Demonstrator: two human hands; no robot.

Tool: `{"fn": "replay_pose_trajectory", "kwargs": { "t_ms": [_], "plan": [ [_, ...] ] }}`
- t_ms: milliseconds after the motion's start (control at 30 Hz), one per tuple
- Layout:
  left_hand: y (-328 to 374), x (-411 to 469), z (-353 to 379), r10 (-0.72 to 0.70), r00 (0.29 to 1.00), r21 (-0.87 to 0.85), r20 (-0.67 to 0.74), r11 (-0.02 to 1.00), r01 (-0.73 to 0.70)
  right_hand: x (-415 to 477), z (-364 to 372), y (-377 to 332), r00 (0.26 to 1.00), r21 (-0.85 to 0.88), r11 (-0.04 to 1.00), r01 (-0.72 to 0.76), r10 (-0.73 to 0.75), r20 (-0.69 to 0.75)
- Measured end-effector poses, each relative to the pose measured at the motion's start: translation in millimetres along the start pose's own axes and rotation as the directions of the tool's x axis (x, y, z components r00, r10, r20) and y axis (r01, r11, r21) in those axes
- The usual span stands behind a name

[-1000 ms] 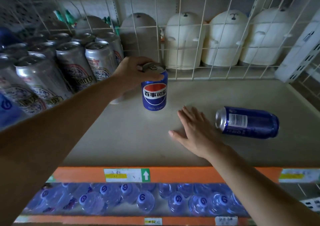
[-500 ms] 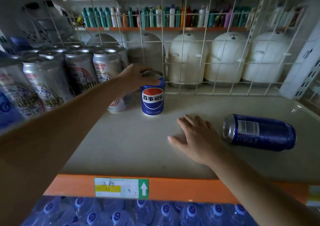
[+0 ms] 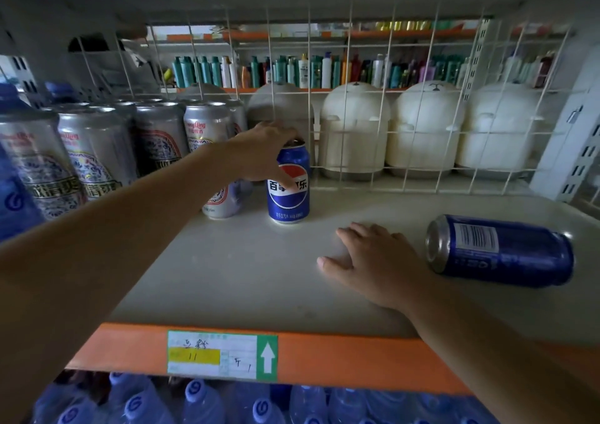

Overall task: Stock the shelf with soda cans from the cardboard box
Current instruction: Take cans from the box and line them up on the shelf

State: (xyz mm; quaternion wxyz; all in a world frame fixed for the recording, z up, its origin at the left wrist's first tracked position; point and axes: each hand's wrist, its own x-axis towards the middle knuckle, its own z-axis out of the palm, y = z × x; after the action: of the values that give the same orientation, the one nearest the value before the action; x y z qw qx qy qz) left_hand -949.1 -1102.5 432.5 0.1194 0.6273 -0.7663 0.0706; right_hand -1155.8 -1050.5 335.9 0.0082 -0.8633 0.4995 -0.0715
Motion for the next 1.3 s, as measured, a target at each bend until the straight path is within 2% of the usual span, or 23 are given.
{"fn": "replay_pose_trajectory", "kwargs": {
  "t_ms": [200, 600, 1300],
  "plan": [
    [-8.2, 5.4, -0.8, 0.028, 1.0, 0.047, -0.014, 0.999, -0.027, -1.6, -3.0, -0.8, 1.0, 0.006, 1.0, -0.006, 0.006, 0.028],
    [-16.9, 20.7, 6.4, -0.04, 0.999, 0.058, -0.004, 0.998, 0.04, 0.0, 0.6, 0.3, 1.0, -0.008, 1.0, -0.002, 0.002, 0.007],
    [-20.5, 27.5, 23.7, -0.106, 0.994, -0.066, -0.041, 0.992, 0.103, 1.7, -2.2, 2.0, 1.0, -0.008, 1.0, 0.002, -0.002, -0.004]
  ]
}}
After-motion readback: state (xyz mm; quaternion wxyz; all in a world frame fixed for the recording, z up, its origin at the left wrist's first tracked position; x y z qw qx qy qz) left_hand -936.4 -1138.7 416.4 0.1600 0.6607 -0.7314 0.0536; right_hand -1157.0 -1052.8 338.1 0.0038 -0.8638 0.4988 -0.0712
